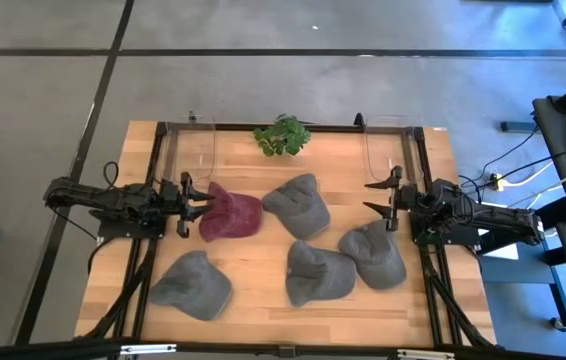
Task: Pick & Place hat
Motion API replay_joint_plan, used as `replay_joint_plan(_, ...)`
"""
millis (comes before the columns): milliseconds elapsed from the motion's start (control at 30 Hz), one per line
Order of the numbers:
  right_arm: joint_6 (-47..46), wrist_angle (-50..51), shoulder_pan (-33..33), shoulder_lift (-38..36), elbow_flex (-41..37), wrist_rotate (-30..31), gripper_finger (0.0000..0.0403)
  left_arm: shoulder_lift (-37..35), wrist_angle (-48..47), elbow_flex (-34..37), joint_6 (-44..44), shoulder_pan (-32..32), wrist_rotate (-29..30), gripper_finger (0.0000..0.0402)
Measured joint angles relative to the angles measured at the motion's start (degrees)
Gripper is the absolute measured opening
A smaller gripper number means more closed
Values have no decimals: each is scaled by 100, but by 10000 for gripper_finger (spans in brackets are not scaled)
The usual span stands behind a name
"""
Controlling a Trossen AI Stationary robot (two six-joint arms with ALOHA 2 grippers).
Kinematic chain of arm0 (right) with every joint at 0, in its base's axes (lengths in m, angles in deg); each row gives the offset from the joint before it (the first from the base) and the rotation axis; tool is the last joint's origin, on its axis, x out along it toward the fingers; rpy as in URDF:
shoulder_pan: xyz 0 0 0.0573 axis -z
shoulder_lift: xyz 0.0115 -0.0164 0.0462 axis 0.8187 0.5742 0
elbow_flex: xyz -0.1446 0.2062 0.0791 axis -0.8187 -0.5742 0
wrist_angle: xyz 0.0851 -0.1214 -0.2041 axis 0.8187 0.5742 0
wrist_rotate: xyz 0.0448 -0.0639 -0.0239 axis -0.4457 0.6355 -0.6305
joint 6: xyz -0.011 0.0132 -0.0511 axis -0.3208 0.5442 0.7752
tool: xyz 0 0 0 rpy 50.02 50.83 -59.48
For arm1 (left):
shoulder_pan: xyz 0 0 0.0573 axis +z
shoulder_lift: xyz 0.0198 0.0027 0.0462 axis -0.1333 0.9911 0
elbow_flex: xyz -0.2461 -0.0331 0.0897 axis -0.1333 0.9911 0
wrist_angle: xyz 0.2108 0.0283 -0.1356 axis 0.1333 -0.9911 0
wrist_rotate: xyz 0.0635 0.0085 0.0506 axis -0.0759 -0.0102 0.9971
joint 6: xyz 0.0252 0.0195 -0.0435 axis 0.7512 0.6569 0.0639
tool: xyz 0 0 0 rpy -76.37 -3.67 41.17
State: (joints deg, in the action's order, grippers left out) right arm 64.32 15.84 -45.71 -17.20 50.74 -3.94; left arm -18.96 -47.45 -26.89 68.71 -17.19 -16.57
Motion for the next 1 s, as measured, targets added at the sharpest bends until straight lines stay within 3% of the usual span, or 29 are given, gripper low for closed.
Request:
replay_joint_plan(500,3,0,-1,1,1,0,239,0,0,-2,0,0,-2,118)
replay_joint_plan(700,601,-20,-1,1,1,7,239,-2,0,-1,0,0,0,120)
replay_joint_plan(1000,-1353,-10,1,0,1,-2,239,-2,2,0,0,1,-2,120)
